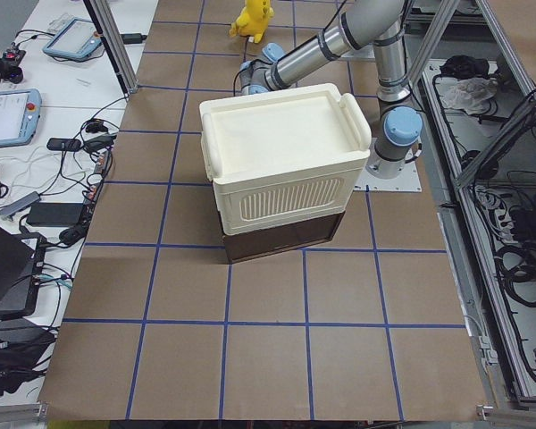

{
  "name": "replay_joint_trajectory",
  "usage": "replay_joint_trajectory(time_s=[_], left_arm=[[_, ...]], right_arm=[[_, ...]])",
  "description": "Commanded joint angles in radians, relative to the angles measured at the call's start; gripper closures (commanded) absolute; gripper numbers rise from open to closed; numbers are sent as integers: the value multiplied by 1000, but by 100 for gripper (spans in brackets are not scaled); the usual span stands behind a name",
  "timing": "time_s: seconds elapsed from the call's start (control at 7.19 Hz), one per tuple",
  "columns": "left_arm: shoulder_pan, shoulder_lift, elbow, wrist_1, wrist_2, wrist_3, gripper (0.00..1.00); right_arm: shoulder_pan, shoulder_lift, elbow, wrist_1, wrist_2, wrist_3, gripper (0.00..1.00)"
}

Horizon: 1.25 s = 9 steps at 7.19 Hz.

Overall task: Pull drawer sideways
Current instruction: 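Pull the handle with the left gripper, sliding the drawer out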

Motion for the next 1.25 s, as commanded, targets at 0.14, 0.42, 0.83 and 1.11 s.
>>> replay_joint_trajectory(time_s=[0.14, 0.42, 0.83, 1.11], left_arm=[[-21, -4, 14, -2, -3, 2, 76], [-24, -5, 14, -2, -3, 2, 76], [-40, -8, 19, -2, -3, 2, 76], [-50, -13, 24, 0, -3, 3, 76]], right_arm=[[-1, 0, 0, 0, 0, 0, 0], [-1, 0, 0, 0, 0, 0, 0], [1, 0, 0, 0, 0, 0, 0], [1, 0, 0, 0, 0, 0, 0]])
